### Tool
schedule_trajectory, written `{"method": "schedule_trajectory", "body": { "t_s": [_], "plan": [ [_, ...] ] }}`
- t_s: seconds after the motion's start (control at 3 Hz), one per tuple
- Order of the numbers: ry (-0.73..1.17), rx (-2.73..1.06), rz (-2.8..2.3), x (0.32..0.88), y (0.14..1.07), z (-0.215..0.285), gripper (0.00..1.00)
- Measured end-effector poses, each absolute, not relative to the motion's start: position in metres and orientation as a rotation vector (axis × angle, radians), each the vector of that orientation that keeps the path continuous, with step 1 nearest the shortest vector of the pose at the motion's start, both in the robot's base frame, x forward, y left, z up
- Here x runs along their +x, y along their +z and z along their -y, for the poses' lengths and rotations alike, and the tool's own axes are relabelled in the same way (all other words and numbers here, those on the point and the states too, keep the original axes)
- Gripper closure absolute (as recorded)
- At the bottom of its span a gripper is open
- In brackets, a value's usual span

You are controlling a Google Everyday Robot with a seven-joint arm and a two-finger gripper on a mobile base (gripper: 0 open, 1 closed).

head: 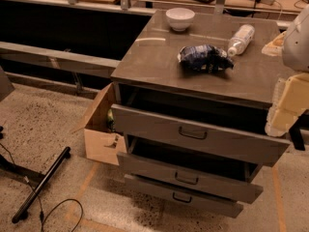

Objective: Open bottom drawer

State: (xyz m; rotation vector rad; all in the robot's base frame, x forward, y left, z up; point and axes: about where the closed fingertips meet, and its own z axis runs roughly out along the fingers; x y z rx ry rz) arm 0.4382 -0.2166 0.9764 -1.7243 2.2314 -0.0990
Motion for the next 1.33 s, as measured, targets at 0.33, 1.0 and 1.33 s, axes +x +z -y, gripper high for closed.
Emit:
{"method": "schedule_trajectory", "body": {
  "t_s": [0.33, 1.0, 1.33],
  "plan": [
    [-0.099, -1.724, -2.231, 0.438, 0.976, 0.217, 0.0],
    [-0.147, -1.68, -2.151, 0.417, 0.936, 0.213, 0.0],
    [-0.205, -1.746, -2.099, 0.41, 0.879, 0.209, 0.0]
  ]
}}
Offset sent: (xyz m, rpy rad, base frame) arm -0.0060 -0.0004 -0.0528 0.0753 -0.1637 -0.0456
